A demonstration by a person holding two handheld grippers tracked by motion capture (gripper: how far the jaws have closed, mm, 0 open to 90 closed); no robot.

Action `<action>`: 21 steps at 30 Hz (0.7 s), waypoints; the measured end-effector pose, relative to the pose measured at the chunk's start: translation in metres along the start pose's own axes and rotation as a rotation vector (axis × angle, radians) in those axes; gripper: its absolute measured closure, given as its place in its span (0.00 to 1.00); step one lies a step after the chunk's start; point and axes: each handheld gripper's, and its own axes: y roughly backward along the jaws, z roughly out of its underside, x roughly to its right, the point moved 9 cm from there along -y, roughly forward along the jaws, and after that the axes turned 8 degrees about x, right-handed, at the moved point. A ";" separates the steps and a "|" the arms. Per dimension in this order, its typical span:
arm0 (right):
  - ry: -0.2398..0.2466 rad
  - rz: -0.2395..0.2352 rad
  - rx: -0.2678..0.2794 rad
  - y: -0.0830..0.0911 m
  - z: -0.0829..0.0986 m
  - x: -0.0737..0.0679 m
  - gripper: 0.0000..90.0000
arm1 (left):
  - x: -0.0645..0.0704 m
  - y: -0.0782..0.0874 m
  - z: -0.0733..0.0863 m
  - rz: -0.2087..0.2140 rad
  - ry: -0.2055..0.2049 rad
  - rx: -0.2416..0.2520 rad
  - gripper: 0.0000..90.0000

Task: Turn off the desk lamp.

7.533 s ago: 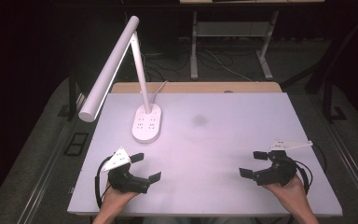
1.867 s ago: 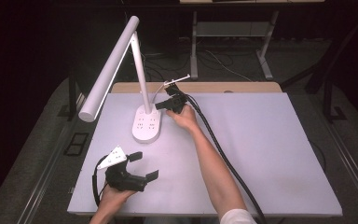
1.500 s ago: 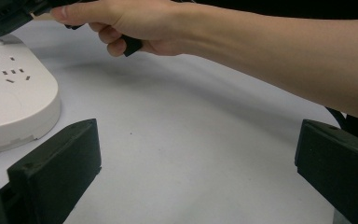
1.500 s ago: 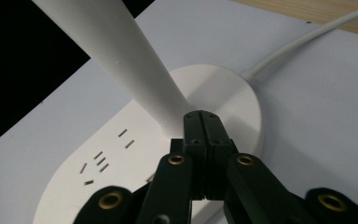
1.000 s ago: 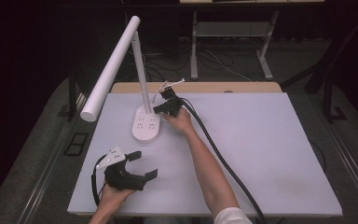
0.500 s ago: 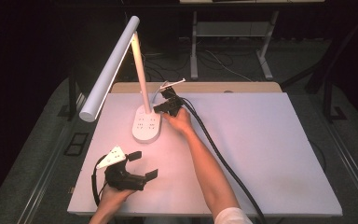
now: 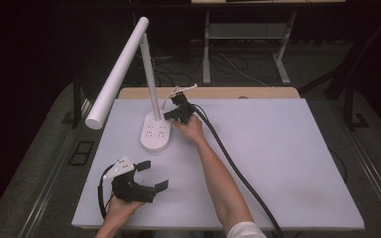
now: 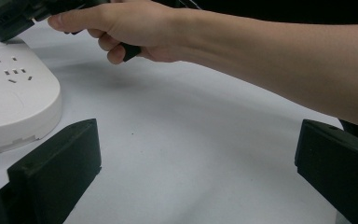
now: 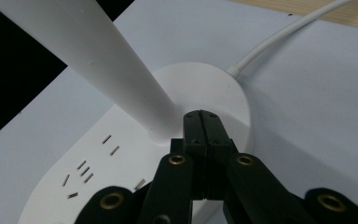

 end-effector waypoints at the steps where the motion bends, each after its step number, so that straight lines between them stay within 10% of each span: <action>1: -0.009 -0.004 0.002 0.000 0.000 0.000 1.00 | 0.000 0.000 0.000 0.000 -0.001 -0.002 0.00; 21: -0.005 -0.001 0.015 -0.003 0.001 -0.006 1.00 | -0.002 0.001 0.000 -0.005 0.004 0.002 0.00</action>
